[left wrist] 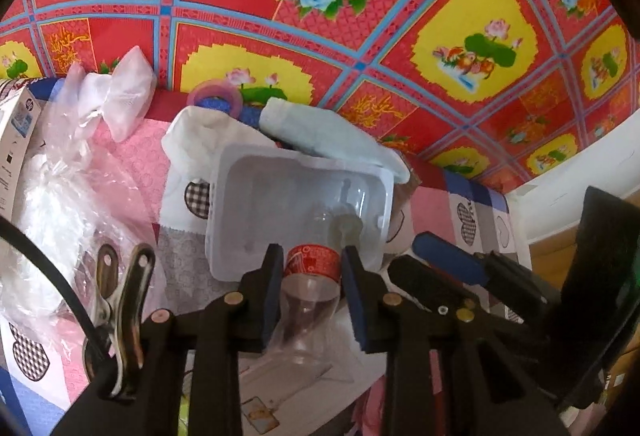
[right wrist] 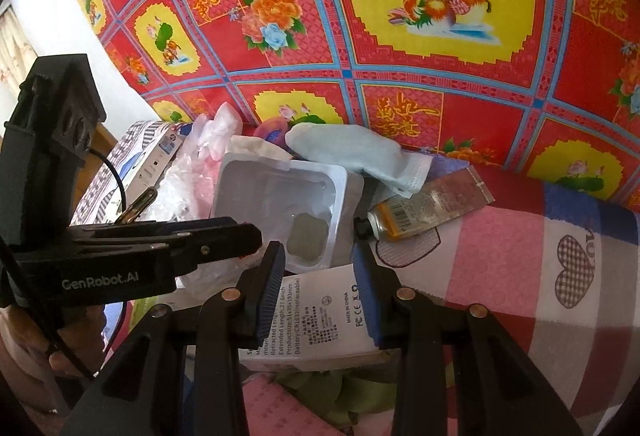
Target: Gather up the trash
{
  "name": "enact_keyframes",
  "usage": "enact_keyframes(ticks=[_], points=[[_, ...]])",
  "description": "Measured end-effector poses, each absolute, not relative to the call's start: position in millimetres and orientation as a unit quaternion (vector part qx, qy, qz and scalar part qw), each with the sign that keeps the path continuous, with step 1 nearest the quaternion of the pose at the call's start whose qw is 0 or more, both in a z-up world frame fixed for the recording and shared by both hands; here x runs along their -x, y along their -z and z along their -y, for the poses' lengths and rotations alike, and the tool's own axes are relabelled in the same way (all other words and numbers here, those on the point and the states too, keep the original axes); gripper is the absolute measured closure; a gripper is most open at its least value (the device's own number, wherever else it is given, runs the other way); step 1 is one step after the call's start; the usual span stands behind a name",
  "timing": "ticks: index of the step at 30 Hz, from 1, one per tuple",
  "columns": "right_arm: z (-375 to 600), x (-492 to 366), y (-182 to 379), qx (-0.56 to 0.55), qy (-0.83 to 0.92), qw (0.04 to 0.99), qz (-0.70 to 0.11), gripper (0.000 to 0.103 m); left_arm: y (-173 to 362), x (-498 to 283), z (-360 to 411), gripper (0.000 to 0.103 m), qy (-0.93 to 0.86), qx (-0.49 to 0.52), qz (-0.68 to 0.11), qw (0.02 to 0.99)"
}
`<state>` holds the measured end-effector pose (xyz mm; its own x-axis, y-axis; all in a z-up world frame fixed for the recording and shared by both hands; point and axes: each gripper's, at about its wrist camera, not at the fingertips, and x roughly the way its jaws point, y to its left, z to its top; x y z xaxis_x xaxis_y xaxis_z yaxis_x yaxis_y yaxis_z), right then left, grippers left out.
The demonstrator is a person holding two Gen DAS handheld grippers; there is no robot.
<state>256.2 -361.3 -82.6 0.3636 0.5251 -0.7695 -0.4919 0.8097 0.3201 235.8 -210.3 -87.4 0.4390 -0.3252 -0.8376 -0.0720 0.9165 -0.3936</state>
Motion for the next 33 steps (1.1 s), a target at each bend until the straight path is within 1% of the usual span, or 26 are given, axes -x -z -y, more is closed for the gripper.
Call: enact_keyframes(ticks=[10,14,22,28,33], points=[[362.6,-260.0,85.3,-0.011,-0.308,0.826,-0.473,0.067,97.4,-244.0,236.0,0.068,0.073,0.127,-0.549,0.823],[364.1,-260.4,84.8,-0.012,-0.307,0.826,-0.472,0.067,92.9,-243.1,236.2,0.069,0.079,0.141,-0.548,0.821],[361.0,-258.0,78.7,-0.008,-0.311,0.829,-0.465,0.067,65.0,-229.6,224.7,0.069,0.079,0.148,-0.527,0.833],[351.4,-252.0,68.7,0.005,-0.325,0.832,-0.450,0.067,44.2,-211.3,203.2,0.069,0.050,0.150,-0.504,0.849],[334.6,-250.4,71.7,0.000,-0.347,0.817,-0.461,0.067,39.4,-198.6,179.6,0.069,0.010,0.161,-0.492,0.855]])
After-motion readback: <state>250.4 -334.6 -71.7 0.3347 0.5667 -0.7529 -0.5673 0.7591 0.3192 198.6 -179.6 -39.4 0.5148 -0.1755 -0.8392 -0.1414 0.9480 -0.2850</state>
